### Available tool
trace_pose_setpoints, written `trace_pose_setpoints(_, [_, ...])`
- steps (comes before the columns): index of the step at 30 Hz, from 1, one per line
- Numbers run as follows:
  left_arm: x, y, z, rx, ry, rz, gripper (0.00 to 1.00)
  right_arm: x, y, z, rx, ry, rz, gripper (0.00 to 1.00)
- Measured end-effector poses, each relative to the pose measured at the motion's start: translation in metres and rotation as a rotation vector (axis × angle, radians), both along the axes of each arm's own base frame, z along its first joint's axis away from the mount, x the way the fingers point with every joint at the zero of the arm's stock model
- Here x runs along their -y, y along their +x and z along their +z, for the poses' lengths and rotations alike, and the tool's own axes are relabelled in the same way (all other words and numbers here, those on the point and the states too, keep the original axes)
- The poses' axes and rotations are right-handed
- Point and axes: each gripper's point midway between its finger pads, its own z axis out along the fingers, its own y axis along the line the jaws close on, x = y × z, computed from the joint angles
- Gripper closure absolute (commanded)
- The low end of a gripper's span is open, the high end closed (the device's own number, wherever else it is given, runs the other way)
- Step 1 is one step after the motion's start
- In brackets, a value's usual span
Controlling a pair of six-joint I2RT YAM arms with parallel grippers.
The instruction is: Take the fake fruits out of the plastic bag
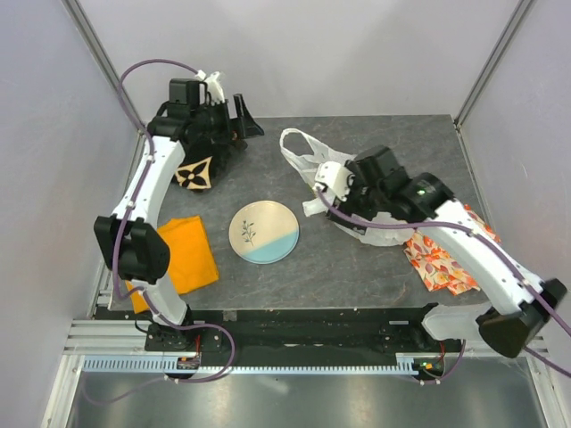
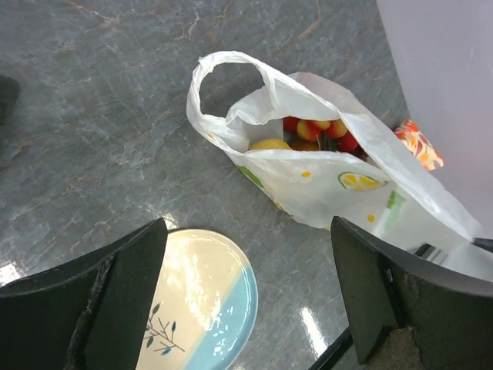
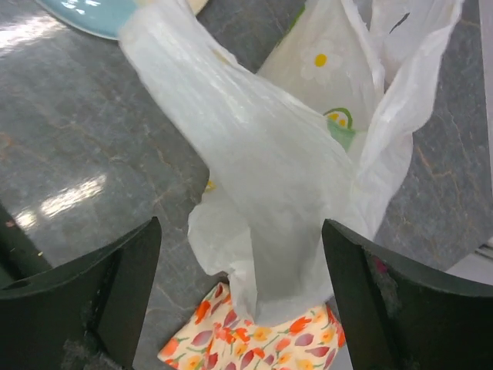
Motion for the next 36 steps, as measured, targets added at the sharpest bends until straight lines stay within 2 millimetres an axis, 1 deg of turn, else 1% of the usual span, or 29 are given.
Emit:
trace_pose_setpoints(1, [-0.006, -0.004, 0.006, 0.009, -0.005, 0.008, 0.07, -0.003, 0.006, -0.011, 0.007, -0.041, 0.007, 0.23])
trace_pose_setpoints(2, [-0.012, -0.007, 0.008, 0.013, -0.008, 0.018, 0.07, -0.006, 0.012, -0.019, 0.016, -0.07, 0.005, 0.44])
trace_pose_setpoints(3, [-0.019, -0.009, 0.008, 0.012, -0.009, 0.029, 0.07, -0.009, 0.021, -0.028, 0.029, -0.108, 0.004, 0.54])
trace_pose_setpoints(4, [-0.024, -0.011, 0.007, 0.007, -0.009, 0.039, 0.08, -0.013, 0.031, -0.034, 0.045, -0.137, 0.003, 0.62])
trace_pose_setpoints(5, [-0.032, -0.012, 0.003, -0.003, -0.008, 0.055, 0.08, -0.019, 0.042, -0.039, 0.055, -0.154, -0.002, 0.81])
trace_pose_setpoints(6, [-0.037, -0.013, -0.001, -0.014, -0.007, 0.065, 0.08, -0.025, 0.052, -0.041, 0.063, -0.168, -0.001, 0.89])
trace_pose_setpoints(7, [-0.043, -0.013, -0.007, -0.03, -0.005, 0.079, 0.09, -0.033, 0.061, -0.038, 0.075, -0.169, 0.0, 0.97])
trace_pose_setpoints(8, [-0.047, -0.013, -0.011, -0.04, -0.003, 0.086, 0.09, -0.041, 0.069, -0.033, 0.091, -0.159, 0.004, 1.0])
trace_pose_setpoints(9, [-0.051, -0.013, -0.015, -0.052, -0.001, 0.094, 0.09, -0.05, 0.078, -0.023, 0.114, -0.136, 0.001, 1.0])
trace_pose_setpoints(11, [-0.054, -0.016, -0.023, -0.072, 0.002, 0.097, 0.09, -0.068, 0.088, 0.006, 0.174, -0.072, 0.009, 1.0])
trace_pose_setpoints(13, [-0.051, -0.019, -0.026, -0.082, -0.007, 0.077, 0.09, -0.082, 0.083, 0.041, 0.227, 0.009, 0.042, 1.0])
trace_pose_setpoints(14, [-0.049, -0.02, -0.026, -0.083, -0.01, 0.069, 0.09, -0.086, 0.076, 0.058, 0.251, 0.05, 0.062, 1.0])
trace_pose_setpoints(15, [-0.046, -0.022, -0.027, -0.086, -0.013, 0.057, 0.09, -0.089, 0.068, 0.071, 0.267, 0.08, 0.08, 1.0])
trace_pose_setpoints(17, [-0.042, -0.026, -0.029, -0.089, -0.009, 0.041, 0.08, -0.089, 0.04, 0.094, 0.283, 0.127, 0.129, 1.0])
trace_pose_setpoints(18, [-0.039, -0.027, -0.031, -0.09, -0.003, 0.032, 0.08, -0.086, 0.022, 0.103, 0.284, 0.149, 0.158, 1.0])
trace_pose_setpoints(20, [-0.034, -0.03, -0.033, -0.091, 0.009, 0.016, 0.08, -0.074, 0.0, 0.11, 0.29, 0.165, 0.182, 1.0])
trace_pose_setpoints(22, [-0.028, -0.033, -0.036, -0.092, 0.024, -0.001, 0.08, -0.053, -0.017, 0.102, 0.288, 0.15, 0.177, 1.0])
trace_pose_setpoints(23, [-0.025, -0.034, -0.037, -0.089, 0.035, -0.008, 0.08, -0.037, -0.026, 0.091, 0.282, 0.123, 0.164, 1.0])
trace_pose_setpoints(25, [-0.02, -0.037, -0.043, -0.09, 0.06, -0.018, 0.08, -0.012, -0.039, 0.06, 0.251, 0.058, 0.145, 1.0])
trace_pose_setpoints(26, [-0.018, -0.038, -0.046, -0.093, 0.067, -0.023, 0.08, -0.002, -0.045, 0.047, 0.235, 0.027, 0.142, 0.96])
trace_pose_setpoints(28, [-0.014, -0.042, -0.057, -0.113, 0.087, -0.031, 0.07, 0.017, -0.056, 0.013, 0.189, -0.04, 0.135, 0.86])
trace_pose_setpoints(29, [-0.013, -0.044, -0.062, -0.124, 0.092, -0.036, 0.07, 0.025, -0.062, -0.001, 0.16, -0.072, 0.134, 0.8])
trace_pose_setpoints(30, [-0.01, -0.044, -0.066, -0.129, 0.096, -0.045, 0.07, 0.031, -0.066, -0.013, 0.136, -0.099, 0.134, 0.77])
trace_pose_setpoints(32, [-0.004, -0.043, -0.073, -0.134, 0.107, -0.068, 0.07, 0.037, -0.069, -0.027, 0.107, -0.129, 0.129, 0.76])
trace_pose_setpoints(34, [0.004, -0.04, -0.08, -0.137, 0.117, -0.095, 0.07, 0.037, -0.069, -0.033, 0.097, -0.142, 0.128, 0.76])
trace_pose_setpoints(36, [0.016, -0.039, -0.086, -0.135, 0.127, -0.136, 0.07, 0.036, -0.066, -0.034, 0.098, -0.145, 0.124, 0.75])
